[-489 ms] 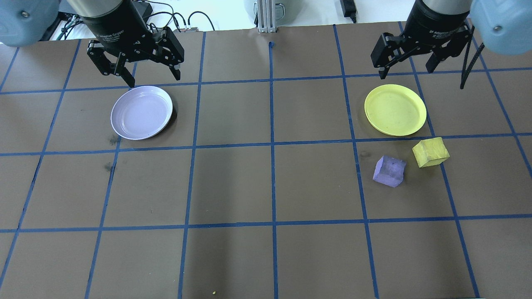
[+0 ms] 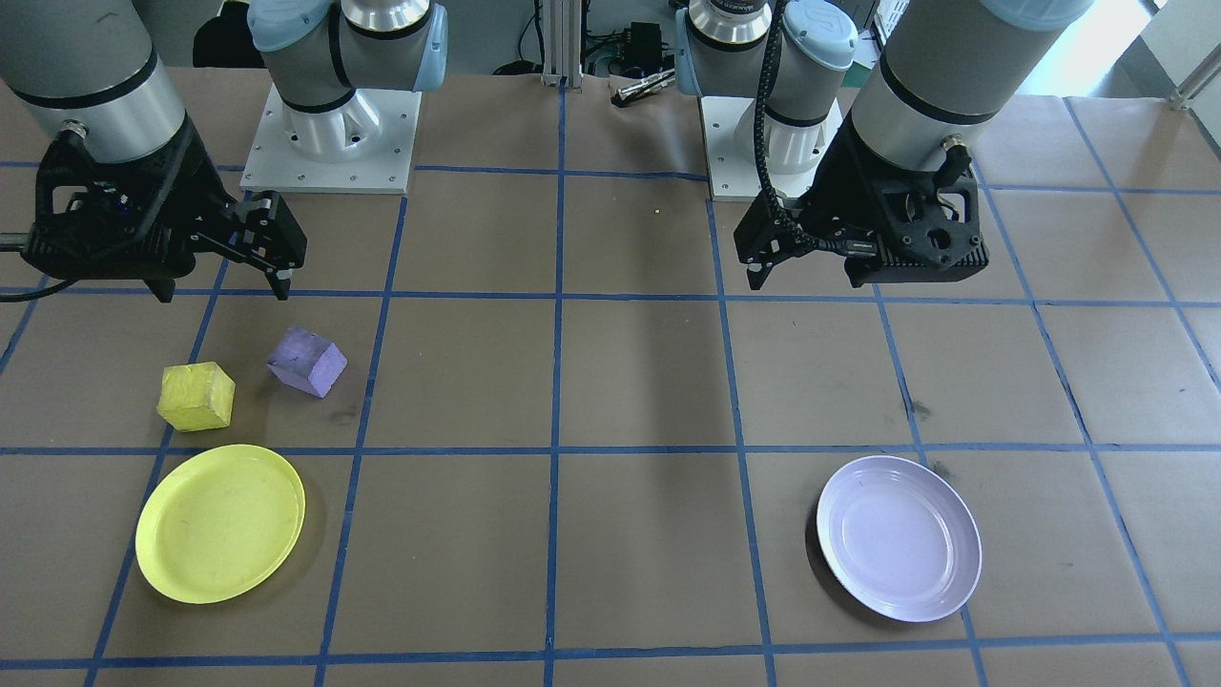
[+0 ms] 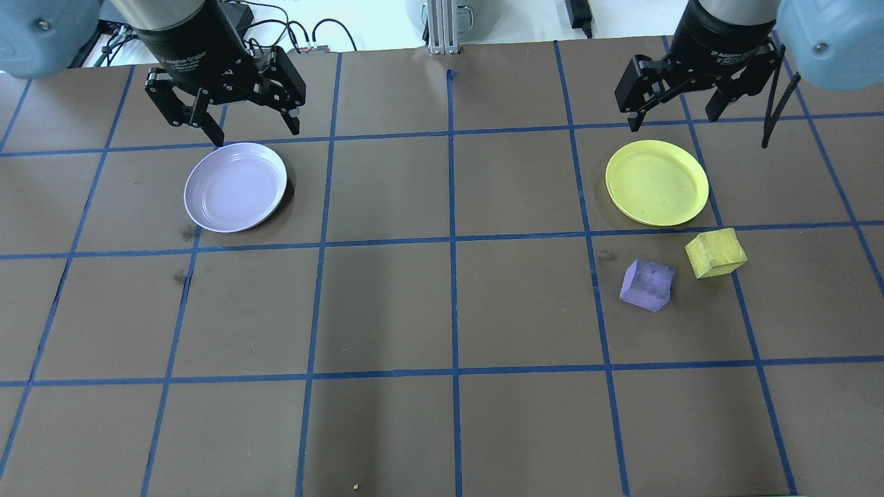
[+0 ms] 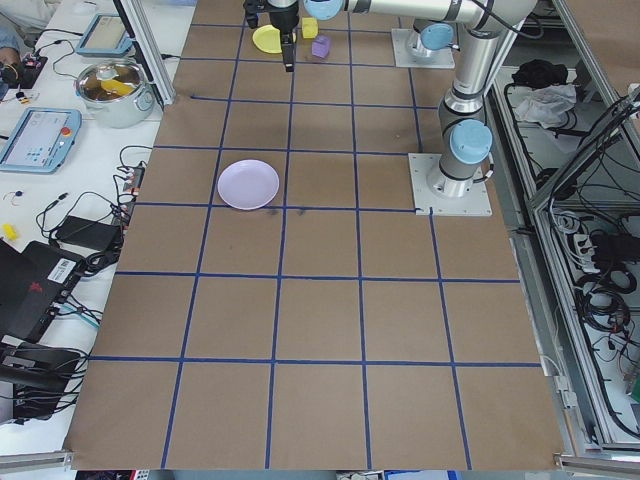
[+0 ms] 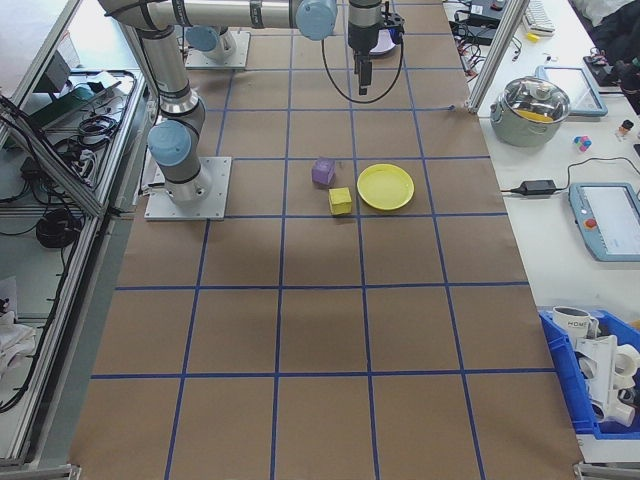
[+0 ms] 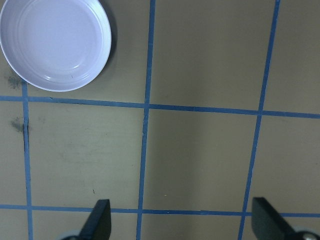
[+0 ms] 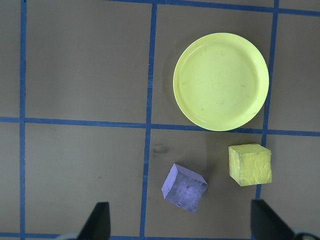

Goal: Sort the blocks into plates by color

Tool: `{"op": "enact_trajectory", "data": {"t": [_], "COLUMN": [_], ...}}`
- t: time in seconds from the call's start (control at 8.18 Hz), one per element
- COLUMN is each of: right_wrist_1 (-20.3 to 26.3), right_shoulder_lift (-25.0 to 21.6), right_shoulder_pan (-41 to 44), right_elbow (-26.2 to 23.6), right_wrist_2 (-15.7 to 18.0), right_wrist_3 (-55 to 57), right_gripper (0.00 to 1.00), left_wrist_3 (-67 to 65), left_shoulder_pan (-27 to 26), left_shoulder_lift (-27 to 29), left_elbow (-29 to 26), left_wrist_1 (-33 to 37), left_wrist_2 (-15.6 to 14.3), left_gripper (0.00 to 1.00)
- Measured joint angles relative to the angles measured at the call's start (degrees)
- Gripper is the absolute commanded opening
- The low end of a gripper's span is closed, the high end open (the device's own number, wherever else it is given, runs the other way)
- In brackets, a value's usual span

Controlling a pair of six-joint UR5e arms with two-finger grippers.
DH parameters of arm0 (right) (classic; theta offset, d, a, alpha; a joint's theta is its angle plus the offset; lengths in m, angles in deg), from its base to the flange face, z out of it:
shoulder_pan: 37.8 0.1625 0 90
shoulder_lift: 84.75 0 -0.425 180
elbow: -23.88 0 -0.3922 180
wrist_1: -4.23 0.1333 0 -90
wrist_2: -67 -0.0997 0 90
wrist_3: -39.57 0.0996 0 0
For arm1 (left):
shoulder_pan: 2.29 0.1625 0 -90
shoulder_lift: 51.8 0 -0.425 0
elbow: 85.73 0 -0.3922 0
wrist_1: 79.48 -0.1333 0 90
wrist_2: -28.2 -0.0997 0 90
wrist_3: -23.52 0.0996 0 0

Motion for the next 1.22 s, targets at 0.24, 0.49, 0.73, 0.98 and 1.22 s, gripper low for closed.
{"op": "enact_trajectory", "data": {"t": [0.24,0.49,0.73,0.98,1.22], "right_wrist_1": [0.0,-0.2,0.0,0.1,-0.2], "right_shoulder_lift": [0.2,1.5,2.4,4.7,8.9], "right_shoulder_pan": [-0.2,-1.6,-7.5,-14.2,-17.4], "right_elbow": [-0.1,-0.1,-0.2,-1.0,-2.7], "right_wrist_2": [0.1,0.3,0.3,0.3,1.8], "right_wrist_3": [0.3,0.0,-2.6,-8.6,-14.0], "right_gripper": [1.00,1.00,1.00,1.00,1.00], "left_wrist_3": [0.1,0.1,0.2,0.2,0.3], "left_shoulder_pan": [0.0,0.0,0.0,0.1,0.1], "left_shoulder_lift": [0.3,0.2,0.2,0.1,0.0], "left_elbow": [0.1,0.2,0.2,0.2,0.2], "left_wrist_1": [0.0,0.0,0.0,0.0,0.0], "left_wrist_2": [0.0,0.1,0.1,0.1,0.1], "left_gripper": [1.00,1.00,1.00,1.00,1.00]}}
